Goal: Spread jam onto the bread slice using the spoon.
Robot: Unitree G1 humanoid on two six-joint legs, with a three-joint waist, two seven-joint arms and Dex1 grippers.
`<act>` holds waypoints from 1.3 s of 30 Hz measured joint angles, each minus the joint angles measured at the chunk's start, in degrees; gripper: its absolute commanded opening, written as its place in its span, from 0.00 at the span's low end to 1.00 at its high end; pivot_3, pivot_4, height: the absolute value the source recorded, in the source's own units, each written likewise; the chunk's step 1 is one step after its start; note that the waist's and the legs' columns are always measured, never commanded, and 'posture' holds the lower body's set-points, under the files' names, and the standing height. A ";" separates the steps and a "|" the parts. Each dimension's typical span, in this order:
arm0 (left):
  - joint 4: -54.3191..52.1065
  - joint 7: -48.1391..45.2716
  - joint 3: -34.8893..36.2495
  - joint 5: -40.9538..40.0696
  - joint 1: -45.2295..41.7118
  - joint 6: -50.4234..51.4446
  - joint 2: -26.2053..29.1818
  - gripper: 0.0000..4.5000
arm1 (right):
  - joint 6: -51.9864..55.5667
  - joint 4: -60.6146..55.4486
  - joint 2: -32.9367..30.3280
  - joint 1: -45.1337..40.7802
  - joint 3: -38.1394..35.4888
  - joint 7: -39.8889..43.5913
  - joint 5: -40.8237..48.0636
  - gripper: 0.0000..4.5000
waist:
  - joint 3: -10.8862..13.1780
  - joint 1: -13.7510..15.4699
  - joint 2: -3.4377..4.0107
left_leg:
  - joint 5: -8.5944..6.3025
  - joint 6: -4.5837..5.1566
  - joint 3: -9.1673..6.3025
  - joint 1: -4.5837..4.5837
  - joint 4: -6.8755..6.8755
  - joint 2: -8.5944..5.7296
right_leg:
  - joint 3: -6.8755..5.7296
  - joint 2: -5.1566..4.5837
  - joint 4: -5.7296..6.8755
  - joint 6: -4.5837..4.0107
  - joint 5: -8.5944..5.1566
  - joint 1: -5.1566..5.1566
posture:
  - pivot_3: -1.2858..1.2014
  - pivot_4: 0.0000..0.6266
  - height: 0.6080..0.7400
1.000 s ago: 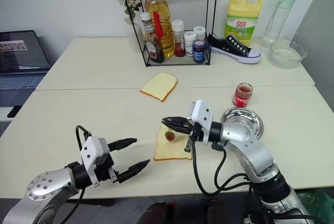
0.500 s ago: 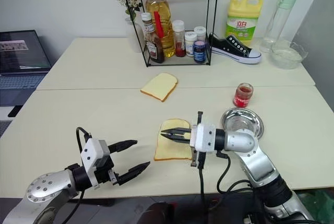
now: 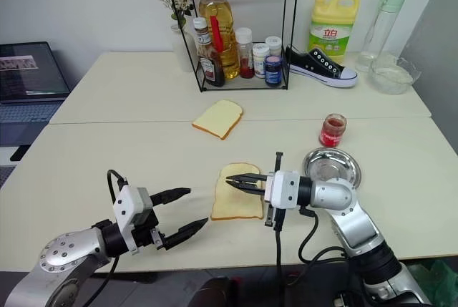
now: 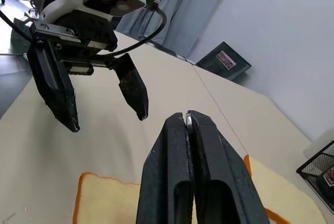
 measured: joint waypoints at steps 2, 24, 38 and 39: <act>-0.01 0.03 -0.03 -0.06 -0.25 0.16 0.00 1.00 | -0.13 -0.02 0.66 -0.41 0.01 -0.05 0.00 0.00 | 0.00 -0.01 0.00 | 0.00 0.00 0.00 0.00 0.00 0.00 | -0.01 0.00 0.00 0.00 0.00 0.00 | 0.52 0.24 1.00; -2.17 1.15 0.00 -0.31 1.86 0.66 0.46 1.00 | -13.60 8.44 1.59 -2.10 2.04 1.57 -3.68 0.00 | 0.00 -0.03 0.00 | 0.01 -0.01 0.00 0.03 0.00 0.00 | 0.00 0.01 0.01 0.00 0.00 0.03 | 0.52 0.24 1.00; -2.15 2.20 -0.04 -0.30 1.74 0.61 0.45 1.00 | -15.43 16.29 3.41 -2.98 3.18 0.36 -6.81 0.00 | -0.01 -0.01 -0.01 | 0.01 -0.02 0.02 0.08 0.00 0.00 | 0.01 0.01 0.01 0.00 0.00 0.07 | 0.52 0.24 1.00; -2.15 2.22 -0.06 -0.29 1.55 0.56 0.45 1.00 | -15.43 16.32 3.33 -3.05 3.15 0.35 -6.81 0.00 | -0.01 -0.01 -0.01 | 0.01 -0.02 0.01 0.09 0.00 0.00 | 0.01 0.01 0.01 0.00 0.00 0.08 | 0.52 0.24 1.00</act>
